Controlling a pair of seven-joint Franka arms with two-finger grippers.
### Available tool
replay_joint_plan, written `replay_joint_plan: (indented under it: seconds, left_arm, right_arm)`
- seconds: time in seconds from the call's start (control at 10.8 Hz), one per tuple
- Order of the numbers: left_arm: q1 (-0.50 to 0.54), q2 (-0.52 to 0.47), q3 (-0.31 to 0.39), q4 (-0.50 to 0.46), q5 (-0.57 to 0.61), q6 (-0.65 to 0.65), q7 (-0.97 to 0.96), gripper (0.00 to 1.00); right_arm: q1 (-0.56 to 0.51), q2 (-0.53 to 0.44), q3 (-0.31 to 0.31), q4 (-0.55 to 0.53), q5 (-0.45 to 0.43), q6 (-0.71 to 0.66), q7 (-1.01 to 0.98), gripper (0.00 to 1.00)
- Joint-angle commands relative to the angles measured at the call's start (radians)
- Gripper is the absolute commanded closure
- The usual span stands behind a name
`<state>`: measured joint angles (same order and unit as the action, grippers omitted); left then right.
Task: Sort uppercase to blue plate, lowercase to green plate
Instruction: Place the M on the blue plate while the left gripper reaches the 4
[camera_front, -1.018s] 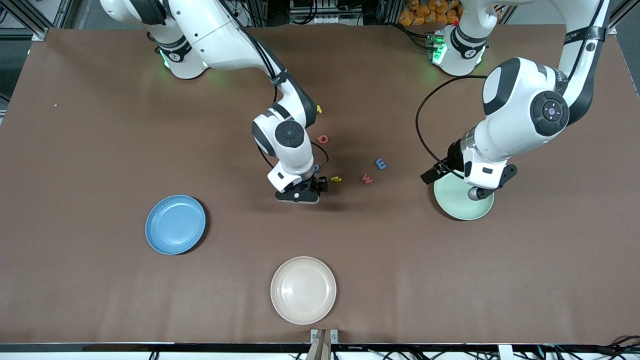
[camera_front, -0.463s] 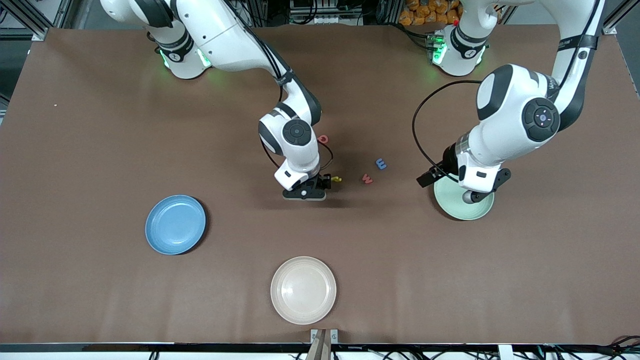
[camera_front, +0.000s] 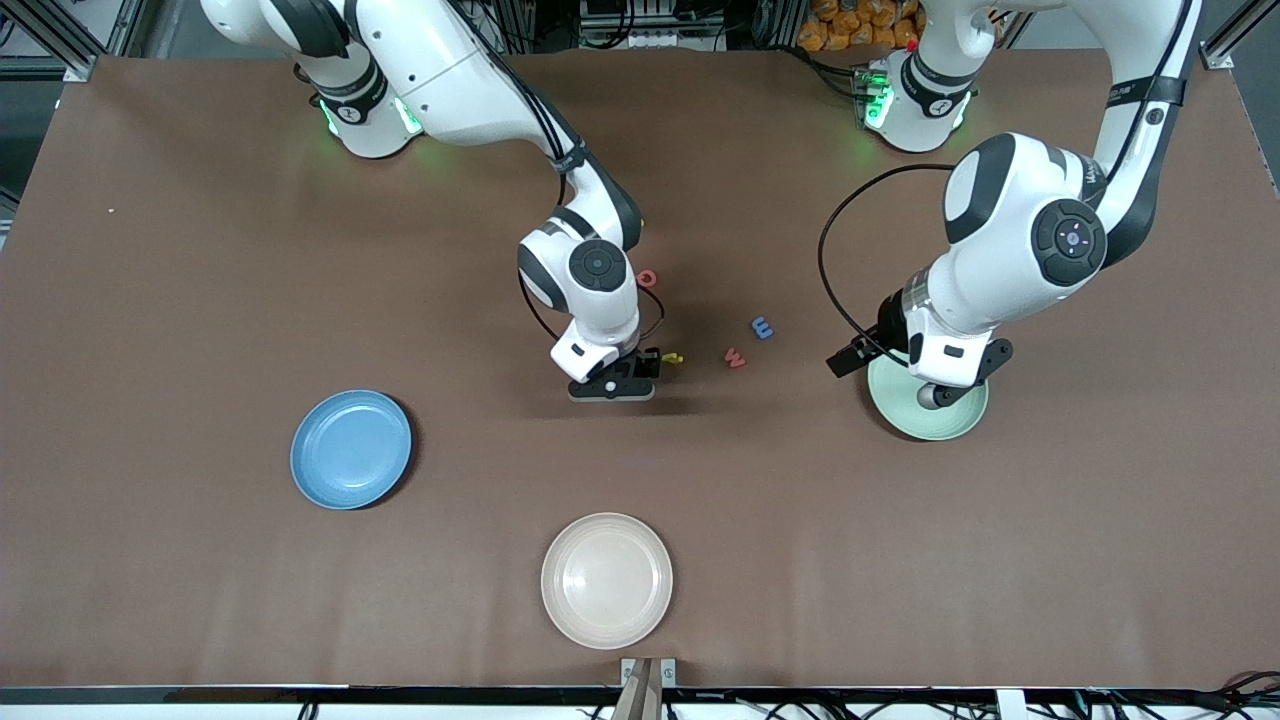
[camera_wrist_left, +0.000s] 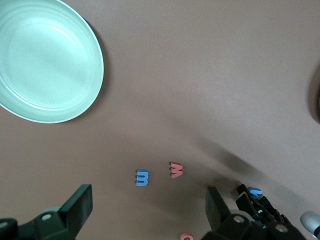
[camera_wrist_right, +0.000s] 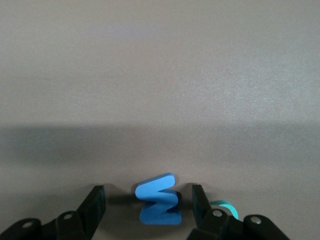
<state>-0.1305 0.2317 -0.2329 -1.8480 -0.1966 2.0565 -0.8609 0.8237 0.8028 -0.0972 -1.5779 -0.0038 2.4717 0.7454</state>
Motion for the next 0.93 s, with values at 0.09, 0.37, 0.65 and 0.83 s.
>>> replay_joint_plan:
  seconds: [0.09, 0.37, 0.65, 0.83]
  left_arm:
    - [-0.018, 0.011, 0.001, 0.003, -0.023, 0.025, -0.053, 0.00]
    - [-0.026, 0.026, 0.001, 0.003, -0.030, 0.045, -0.170, 0.00]
    - [-0.047, 0.050, -0.003, -0.002, -0.058, 0.094, -0.274, 0.00]
    - [-0.054, 0.063, -0.003, -0.002, -0.104, 0.122, -0.297, 0.00]
  right_arm:
    - [0.000, 0.023, -0.004, 0.022, -0.015, 0.013, -0.023, 0.48]
    - [-0.005, 0.019, -0.004, 0.022, -0.013, 0.012, -0.070, 0.91]
    - [-0.017, -0.005, -0.004, 0.041, 0.004, -0.014, -0.066, 1.00]
    - [-0.058, -0.054, 0.001, 0.062, 0.005, -0.124, -0.070, 1.00]
